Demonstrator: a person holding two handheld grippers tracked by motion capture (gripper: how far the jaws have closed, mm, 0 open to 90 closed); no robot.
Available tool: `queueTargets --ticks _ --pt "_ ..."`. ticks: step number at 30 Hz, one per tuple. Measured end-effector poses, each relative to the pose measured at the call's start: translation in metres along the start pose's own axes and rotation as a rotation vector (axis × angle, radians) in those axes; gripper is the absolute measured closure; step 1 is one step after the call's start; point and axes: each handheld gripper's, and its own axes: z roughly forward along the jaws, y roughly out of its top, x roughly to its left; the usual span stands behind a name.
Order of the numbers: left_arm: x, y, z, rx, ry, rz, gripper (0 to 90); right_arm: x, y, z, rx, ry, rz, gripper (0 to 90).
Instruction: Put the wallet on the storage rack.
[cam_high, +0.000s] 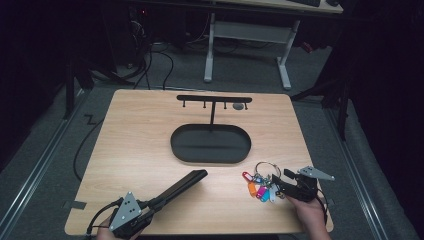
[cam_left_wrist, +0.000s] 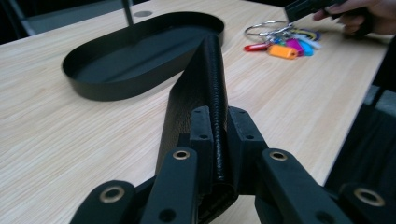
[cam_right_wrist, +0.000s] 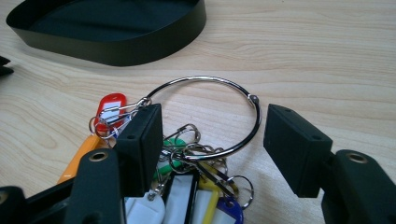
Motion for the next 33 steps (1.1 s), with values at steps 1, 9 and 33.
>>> queueTargets --ticks 1,9,33 --pt "0.002 0.000 -0.001 0.000 0.004 -0.001 81.5 -0.001 0.000 0.000 0.001 -0.001 0.002 38.0" --pt "0.026 -0.008 -0.010 -0.050 0.016 -0.128 81.5 -0.004 0.000 -0.001 -0.006 -0.003 0.001 38.1" --pt "0.046 -0.019 -0.016 -0.065 0.072 -0.149 74.8 -0.003 0.000 0.000 0.006 0.001 0.003 38.1"
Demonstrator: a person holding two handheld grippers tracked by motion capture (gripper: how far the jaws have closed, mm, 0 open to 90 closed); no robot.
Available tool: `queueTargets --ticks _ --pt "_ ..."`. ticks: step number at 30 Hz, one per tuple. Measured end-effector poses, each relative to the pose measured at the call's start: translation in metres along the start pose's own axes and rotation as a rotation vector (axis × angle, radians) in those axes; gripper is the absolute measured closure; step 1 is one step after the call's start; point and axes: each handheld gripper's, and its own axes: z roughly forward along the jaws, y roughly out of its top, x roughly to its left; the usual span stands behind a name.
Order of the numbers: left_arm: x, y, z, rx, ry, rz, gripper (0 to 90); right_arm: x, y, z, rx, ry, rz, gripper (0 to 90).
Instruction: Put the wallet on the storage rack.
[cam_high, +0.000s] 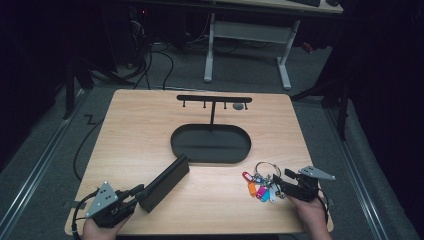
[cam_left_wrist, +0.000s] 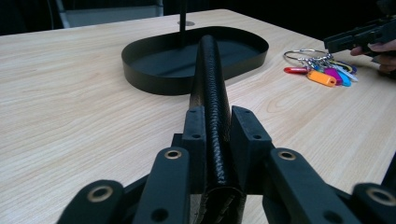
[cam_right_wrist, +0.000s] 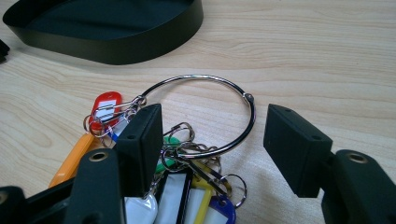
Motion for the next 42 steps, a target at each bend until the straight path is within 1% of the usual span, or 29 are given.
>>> queueTargets --ticks 2,6,9,10,11,12,13,14,16,17,19,21,22,24,25,27,28,30,33,35,37,38,41,42 --pt "-0.001 0.000 0.002 0.017 0.001 0.013 71.8 0.000 0.000 0.000 0.001 0.001 -0.005 38.0" --pt "-0.006 -0.001 0.009 0.063 0.008 0.051 67.0 0.000 -0.001 -0.001 0.003 0.001 -0.006 38.0" --pt "-0.009 0.002 0.015 0.090 0.022 0.085 64.0 -0.001 -0.003 -0.004 0.004 -0.003 -0.007 38.0" --pt "-0.009 0.003 0.017 0.101 0.016 0.092 62.2 -0.001 -0.005 -0.007 0.007 -0.008 -0.003 38.0" --pt "-0.008 0.003 0.020 0.119 0.005 0.097 62.2 -0.001 -0.005 -0.007 0.007 -0.008 -0.003 38.0" --pt "-0.008 0.004 0.021 0.129 0.004 0.110 62.5 -0.002 -0.007 -0.008 0.008 -0.010 -0.005 38.0" --pt "-0.008 0.005 0.023 0.131 0.012 0.123 63.2 -0.002 -0.008 -0.010 0.009 -0.013 -0.004 38.0" --pt "-0.007 0.006 0.024 0.138 0.011 0.126 63.5 -0.003 -0.009 -0.011 0.008 -0.015 -0.005 38.0" --pt "-0.007 0.010 0.024 0.147 0.022 0.139 64.0 -0.004 -0.011 -0.014 0.007 -0.016 -0.005 38.0" --pt "-0.006 0.012 0.024 0.158 0.023 0.140 64.2 -0.004 -0.011 -0.015 0.009 -0.018 0.001 38.0" --pt "-0.006 0.018 0.026 0.200 0.019 0.128 63.1 -0.005 -0.012 -0.015 0.005 -0.013 0.011 37.9" --pt "-0.004 0.022 0.028 0.231 0.021 0.119 63.6 -0.004 -0.012 -0.014 0.004 -0.002 0.012 37.9" --pt "-0.004 0.025 0.031 0.259 0.024 0.124 64.3 -0.003 -0.012 -0.013 0.004 0.002 0.007 37.9" --pt "-0.006 0.032 0.036 0.322 0.035 0.154 65.4 -0.002 -0.011 -0.012 0.005 0.015 -0.006 37.9" --pt "-0.007 0.036 0.038 0.355 0.039 0.153 65.6 -0.001 -0.010 -0.011 0.005 0.023 -0.013 37.9" --pt "-0.008 0.044 0.043 0.414 0.028 0.136 66.8 0.000 -0.010 -0.009 0.009 0.043 -0.025 37.9" --pt "-0.008 0.047 0.044 0.430 0.027 0.136 67.7 0.002 -0.010 -0.008 0.009 0.052 -0.032 37.9" --pt "-0.010 0.053 0.046 0.481 0.030 0.152 67.9 0.004 -0.008 -0.008 0.010 0.061 -0.040 37.9" --pt "-0.012 0.060 0.049 0.537 0.031 0.168 67.6 0.007 -0.007 -0.011 -0.002 0.065 -0.055 37.9" --pt "-0.012 0.062 0.051 0.562 0.033 0.176 66.9 0.008 -0.007 -0.012 -0.005 0.066 -0.057 37.9" --pt "-0.010 0.066 0.054 0.596 0.027 0.163 66.8 0.008 -0.007 -0.013 -0.008 0.064 -0.058 37.9" --pt "-0.009 0.067 0.055 0.604 0.024 0.158 66.9 0.009 -0.007 -0.014 -0.006 0.061 -0.056 37.9" --pt "-0.005 0.072 0.060 0.649 0.019 0.151 66.9 0.009 -0.008 -0.016 -0.009 0.054 -0.051 37.9" --pt "-0.005 0.073 0.061 0.656 0.018 0.150 67.0 0.009 -0.009 -0.016 -0.007 0.049 -0.046 37.9"
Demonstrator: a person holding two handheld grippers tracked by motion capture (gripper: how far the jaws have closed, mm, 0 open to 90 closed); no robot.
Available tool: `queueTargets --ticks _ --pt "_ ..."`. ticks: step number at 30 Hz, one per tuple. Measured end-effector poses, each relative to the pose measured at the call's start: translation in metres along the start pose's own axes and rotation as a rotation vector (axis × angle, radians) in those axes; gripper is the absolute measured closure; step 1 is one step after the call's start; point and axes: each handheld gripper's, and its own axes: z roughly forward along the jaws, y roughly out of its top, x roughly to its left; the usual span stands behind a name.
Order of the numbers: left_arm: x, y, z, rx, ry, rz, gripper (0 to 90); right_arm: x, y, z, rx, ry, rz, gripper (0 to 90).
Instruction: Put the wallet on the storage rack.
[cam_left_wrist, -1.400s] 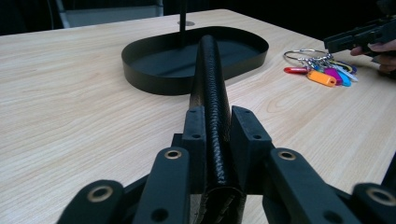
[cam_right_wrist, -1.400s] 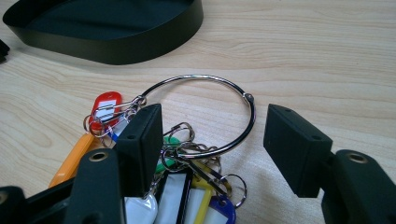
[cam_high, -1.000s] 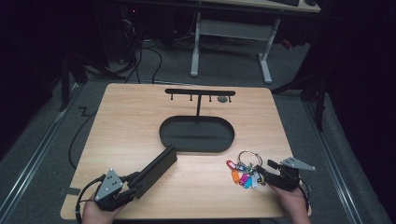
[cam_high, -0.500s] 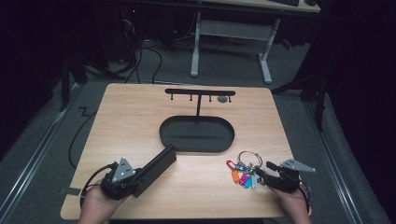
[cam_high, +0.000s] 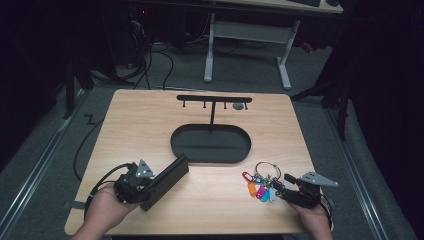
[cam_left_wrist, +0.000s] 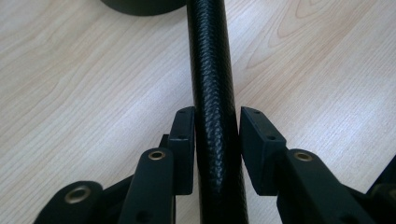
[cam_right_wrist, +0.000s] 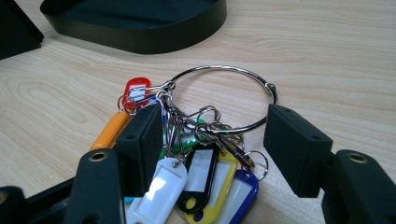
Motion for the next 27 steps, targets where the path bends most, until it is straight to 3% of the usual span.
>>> queueTargets --ticks 9,12,17,27 --pt "0.005 0.011 0.003 0.087 -0.007 -0.004 70.6 0.004 0.004 0.010 0.016 0.011 0.003 37.9" --pt "0.005 0.011 0.004 0.083 0.015 0.062 72.4 0.006 0.004 0.011 0.024 0.016 -0.002 37.9" --pt "0.006 0.011 0.003 0.084 0.012 0.066 74.1 0.005 0.004 0.008 0.013 0.020 -0.006 37.9" --pt "-0.002 0.014 -0.004 0.055 0.071 0.155 75.0 -0.003 0.003 0.001 -0.010 0.011 0.020 38.2"
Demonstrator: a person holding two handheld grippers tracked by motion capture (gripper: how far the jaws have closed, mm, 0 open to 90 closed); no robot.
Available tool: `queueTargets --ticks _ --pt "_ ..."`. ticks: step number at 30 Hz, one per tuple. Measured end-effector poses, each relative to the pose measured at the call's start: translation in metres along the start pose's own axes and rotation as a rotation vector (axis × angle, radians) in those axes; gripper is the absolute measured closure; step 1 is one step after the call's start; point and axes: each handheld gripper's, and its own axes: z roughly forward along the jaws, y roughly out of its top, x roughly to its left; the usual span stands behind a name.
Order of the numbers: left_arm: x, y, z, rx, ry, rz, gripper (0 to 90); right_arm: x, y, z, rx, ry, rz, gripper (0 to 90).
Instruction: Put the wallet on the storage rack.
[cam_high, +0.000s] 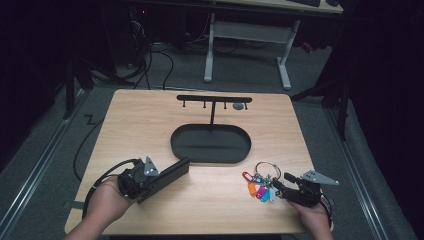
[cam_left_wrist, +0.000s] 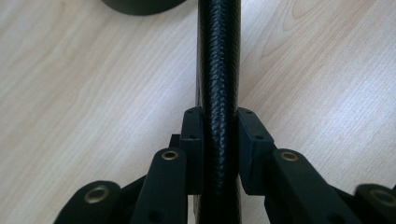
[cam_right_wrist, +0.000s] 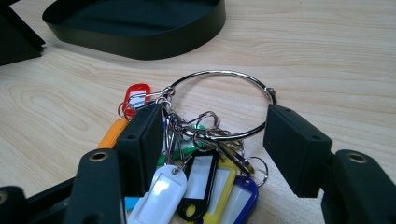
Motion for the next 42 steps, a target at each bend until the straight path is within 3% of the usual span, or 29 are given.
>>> queueTargets --ticks 3,7,21,32,35,42 --pt "-0.004 0.003 -0.008 -0.037 0.010 0.060 75.2 -0.001 0.000 0.000 0.001 0.001 0.004 38.2" --pt "-0.011 0.011 -0.016 -0.045 0.034 0.127 75.3 -0.001 0.000 0.000 0.003 0.002 -0.001 38.2" --pt "-0.018 0.041 -0.020 -0.119 0.085 0.268 75.2 -0.002 -0.002 -0.004 -0.002 -0.005 0.006 38.2" --pt "-0.019 0.072 0.001 -0.184 0.162 0.379 75.2 -0.005 -0.004 -0.007 -0.007 -0.011 0.013 38.2" --pt "-0.019 0.082 0.009 -0.189 0.180 0.419 75.2 -0.005 -0.005 -0.007 -0.002 -0.011 0.015 38.2" --pt "-0.016 0.104 0.033 -0.198 0.215 0.466 75.1 -0.008 -0.008 -0.010 -0.004 -0.018 0.025 38.3"
